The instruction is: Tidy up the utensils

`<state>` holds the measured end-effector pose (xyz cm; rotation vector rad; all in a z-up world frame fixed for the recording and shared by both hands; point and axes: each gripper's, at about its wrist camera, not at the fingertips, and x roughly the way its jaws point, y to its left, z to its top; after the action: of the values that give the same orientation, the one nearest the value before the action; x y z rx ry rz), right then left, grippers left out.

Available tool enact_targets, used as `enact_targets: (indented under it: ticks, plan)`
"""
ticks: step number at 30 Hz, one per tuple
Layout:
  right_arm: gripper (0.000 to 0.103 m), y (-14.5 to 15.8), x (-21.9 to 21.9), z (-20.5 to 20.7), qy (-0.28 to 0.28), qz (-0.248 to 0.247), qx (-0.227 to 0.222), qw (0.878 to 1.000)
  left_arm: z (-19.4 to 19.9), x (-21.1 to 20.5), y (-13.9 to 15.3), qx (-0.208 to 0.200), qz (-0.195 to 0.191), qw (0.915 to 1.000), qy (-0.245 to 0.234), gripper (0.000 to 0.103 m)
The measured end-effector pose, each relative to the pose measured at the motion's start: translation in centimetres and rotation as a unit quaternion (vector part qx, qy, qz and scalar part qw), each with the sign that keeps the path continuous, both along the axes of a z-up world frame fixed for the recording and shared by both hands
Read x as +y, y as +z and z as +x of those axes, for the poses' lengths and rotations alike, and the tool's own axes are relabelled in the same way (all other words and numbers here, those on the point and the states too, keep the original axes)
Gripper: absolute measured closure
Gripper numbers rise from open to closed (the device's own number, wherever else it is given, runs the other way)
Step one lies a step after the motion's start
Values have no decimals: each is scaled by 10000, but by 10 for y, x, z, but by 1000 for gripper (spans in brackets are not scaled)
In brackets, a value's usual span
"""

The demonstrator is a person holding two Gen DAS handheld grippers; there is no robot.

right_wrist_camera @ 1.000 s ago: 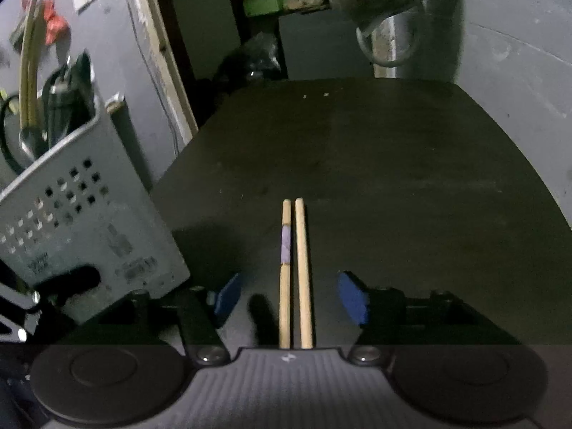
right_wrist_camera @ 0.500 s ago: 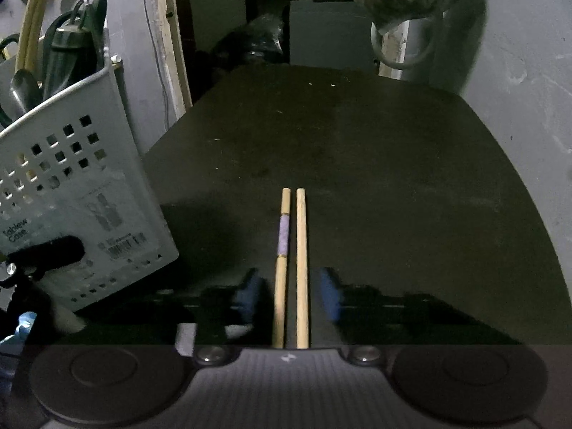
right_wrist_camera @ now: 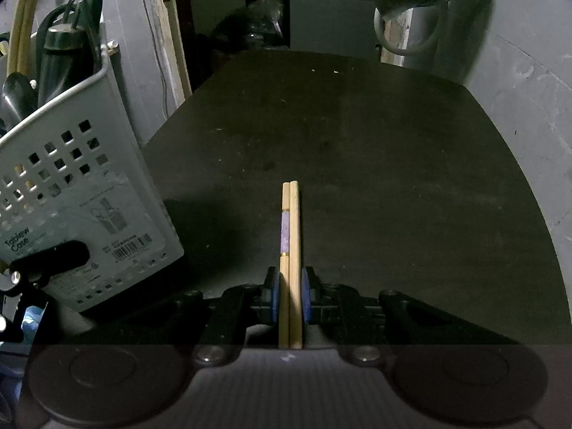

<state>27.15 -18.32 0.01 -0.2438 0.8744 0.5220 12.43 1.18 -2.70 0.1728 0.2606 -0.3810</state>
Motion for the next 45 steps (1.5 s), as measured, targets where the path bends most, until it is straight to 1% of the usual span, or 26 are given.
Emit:
enact_targets:
  ticks: [15,23,26,31,33,35,37,40,42,45]
  plan:
    - [89,1,0,3,34,-1,95,9999,0,0,0,1,5,10000,1,25]
    - [87,4,0,14,77,-18,383,9992,0,0,1,-1,7,10000,2,25]
    - [88,4,-1,16,136,-30,418,9990,0,0,0,-6,18,10000,8,25]
    - [88,6,9,18,149,-259,491,9983,0,0,1,0,22,10000,13,25]
    - [88,7,11,21,84,-235,559,9981,0,-1,1,-8,37,10000,14,25]
    - [89,7,14,20,12,-223,525,9984,0,1,1,-2,20,10000,1,25]
    - [90,6,15,14,30,-225,397,9990,-1,-1,1,-9,13,10000,5,25]
    - [91,3,7,11,-51,38,363,9993,-1,0,2,1,18,10000,10,25]
    - [91,3,4,10,-67,127,358,9993,-2,-1,2,0,17,10000,14,25]
    - [90,3,7,8,-28,-15,252,9997,-2,-1,2,-2,19,10000,8,25]
